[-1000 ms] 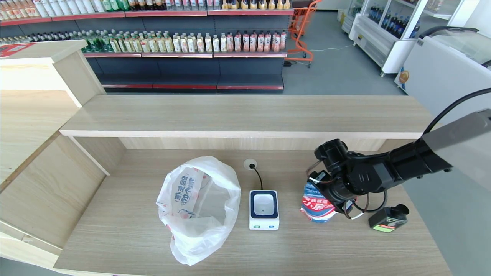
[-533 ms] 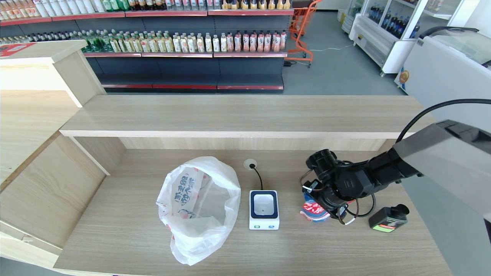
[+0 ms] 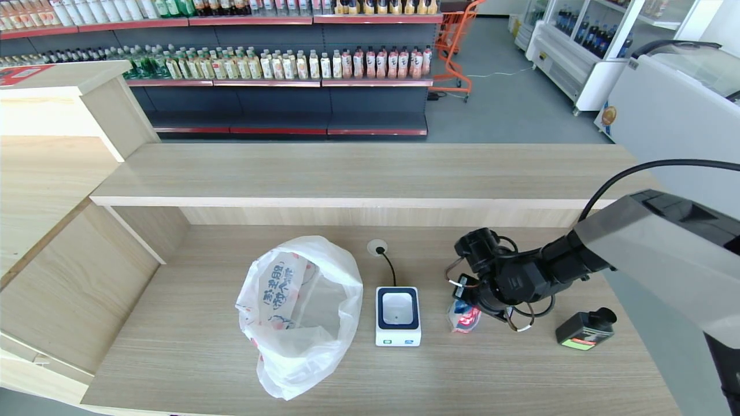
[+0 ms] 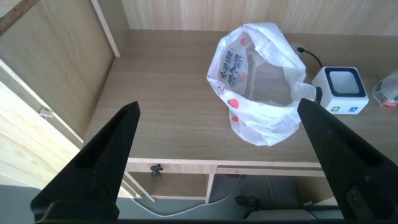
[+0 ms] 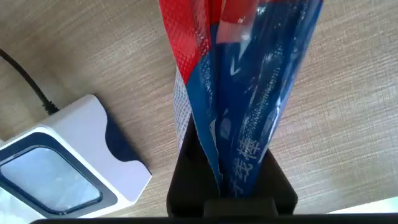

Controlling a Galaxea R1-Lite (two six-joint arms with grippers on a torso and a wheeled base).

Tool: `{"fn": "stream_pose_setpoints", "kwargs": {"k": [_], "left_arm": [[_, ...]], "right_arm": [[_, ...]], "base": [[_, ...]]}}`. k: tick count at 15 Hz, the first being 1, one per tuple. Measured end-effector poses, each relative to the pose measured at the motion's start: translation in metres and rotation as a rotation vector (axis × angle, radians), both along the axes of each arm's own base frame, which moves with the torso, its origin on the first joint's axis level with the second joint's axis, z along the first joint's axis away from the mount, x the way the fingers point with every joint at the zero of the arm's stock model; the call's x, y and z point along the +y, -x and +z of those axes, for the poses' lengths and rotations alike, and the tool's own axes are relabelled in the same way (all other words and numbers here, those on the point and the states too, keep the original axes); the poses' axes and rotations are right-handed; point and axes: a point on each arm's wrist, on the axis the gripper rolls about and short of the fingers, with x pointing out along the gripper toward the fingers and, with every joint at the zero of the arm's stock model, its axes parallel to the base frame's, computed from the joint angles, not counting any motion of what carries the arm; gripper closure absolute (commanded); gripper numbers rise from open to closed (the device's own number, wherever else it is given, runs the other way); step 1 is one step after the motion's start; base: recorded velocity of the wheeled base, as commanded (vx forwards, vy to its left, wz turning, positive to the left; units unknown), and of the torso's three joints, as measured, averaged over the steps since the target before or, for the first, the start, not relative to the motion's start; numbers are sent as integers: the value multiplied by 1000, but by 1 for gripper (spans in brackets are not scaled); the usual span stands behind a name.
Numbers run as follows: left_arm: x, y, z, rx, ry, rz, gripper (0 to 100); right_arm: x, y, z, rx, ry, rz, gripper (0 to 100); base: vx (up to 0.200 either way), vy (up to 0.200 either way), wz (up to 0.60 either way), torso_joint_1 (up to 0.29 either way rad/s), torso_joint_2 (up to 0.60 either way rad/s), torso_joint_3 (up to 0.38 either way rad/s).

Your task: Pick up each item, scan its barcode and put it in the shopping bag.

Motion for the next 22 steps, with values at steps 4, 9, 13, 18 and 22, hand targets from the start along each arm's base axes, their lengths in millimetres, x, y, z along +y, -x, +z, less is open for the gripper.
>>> {"fn": "stream_pose_setpoints", "kwargs": {"k": [4,9,13,18,22], "left_arm": [[0,0,0,0,0,0,0],[0,0,0,0,0,0,0],[0,0,0,0,0,0,0],[0,0,0,0,0,0,0],[0,0,0,0,0,0,0]], "right_arm": [[-1,5,16,-44,-52,129,100],[-54,44,94,-139,-380,767,100],[-100,81,145,-390,-604,1179,100],[-96,128,172,-462,-690,1348,100],[-84,155,163,-408,-686,1362,100]], "base": [[0,0,0,0,0,0],[0,0,0,0,0,0],[0,0,0,0,0,0],[0,0,0,0,0,0],[0,0,0,0,0,0]]}}
